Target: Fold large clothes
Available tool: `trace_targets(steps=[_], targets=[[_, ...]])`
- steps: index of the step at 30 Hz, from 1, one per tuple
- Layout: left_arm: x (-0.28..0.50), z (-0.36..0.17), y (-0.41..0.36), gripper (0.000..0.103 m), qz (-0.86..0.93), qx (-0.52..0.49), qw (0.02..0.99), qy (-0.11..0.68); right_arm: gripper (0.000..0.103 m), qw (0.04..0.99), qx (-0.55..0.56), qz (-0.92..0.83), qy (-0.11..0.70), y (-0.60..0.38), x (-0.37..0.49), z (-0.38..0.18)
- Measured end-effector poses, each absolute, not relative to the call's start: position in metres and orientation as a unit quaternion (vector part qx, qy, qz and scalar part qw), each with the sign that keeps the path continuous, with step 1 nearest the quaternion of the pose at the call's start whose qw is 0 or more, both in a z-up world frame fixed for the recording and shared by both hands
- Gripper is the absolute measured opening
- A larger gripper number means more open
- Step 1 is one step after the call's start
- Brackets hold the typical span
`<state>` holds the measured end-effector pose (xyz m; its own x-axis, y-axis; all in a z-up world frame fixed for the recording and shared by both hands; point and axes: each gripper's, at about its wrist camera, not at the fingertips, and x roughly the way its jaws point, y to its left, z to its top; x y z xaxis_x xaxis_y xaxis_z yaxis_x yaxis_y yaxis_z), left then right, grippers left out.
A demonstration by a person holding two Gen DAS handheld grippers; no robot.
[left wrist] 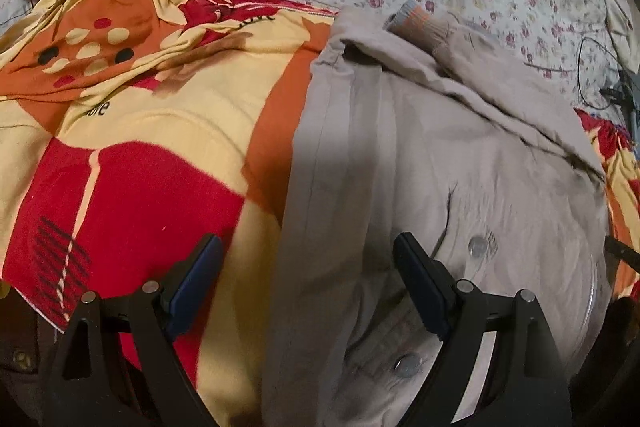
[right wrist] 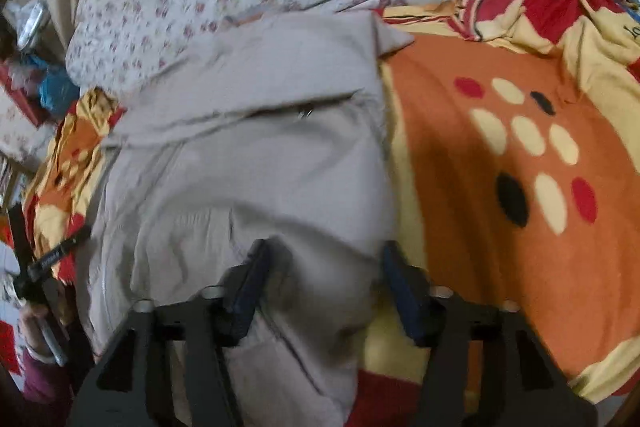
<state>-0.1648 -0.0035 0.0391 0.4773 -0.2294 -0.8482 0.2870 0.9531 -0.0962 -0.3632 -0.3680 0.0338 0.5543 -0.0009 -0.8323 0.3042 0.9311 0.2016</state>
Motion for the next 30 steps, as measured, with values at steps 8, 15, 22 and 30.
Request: trace_targets(steps=[8, 15, 22, 30], targets=[[-0.183, 0.039, 0.013, 0.088, -0.148, 0.034, 0.861, 0.485, 0.005, 0.874, 0.173, -0.118, 0.438, -0.390, -0.392, 0.049], [-0.189, 0.039, 0.018, 0.088, -0.153, 0.026, 0.858, 0.490, 0.059, 0.860, 0.201, -0.053, 0.467, -0.358, -0.399, 0.036], [-0.194, 0.043, 0.029, 0.088, -0.163, 0.018, 0.847, 0.506, 0.001, 0.869, 0.156, -0.096, 0.459, -0.356, -0.406, 0.036], [-0.212, 0.038, 0.037, 0.088, -0.184, 0.030, 0.825, 0.534, 0.042, 0.841, 0.208, -0.045, 0.497, -0.363, -0.414, 0.030]])
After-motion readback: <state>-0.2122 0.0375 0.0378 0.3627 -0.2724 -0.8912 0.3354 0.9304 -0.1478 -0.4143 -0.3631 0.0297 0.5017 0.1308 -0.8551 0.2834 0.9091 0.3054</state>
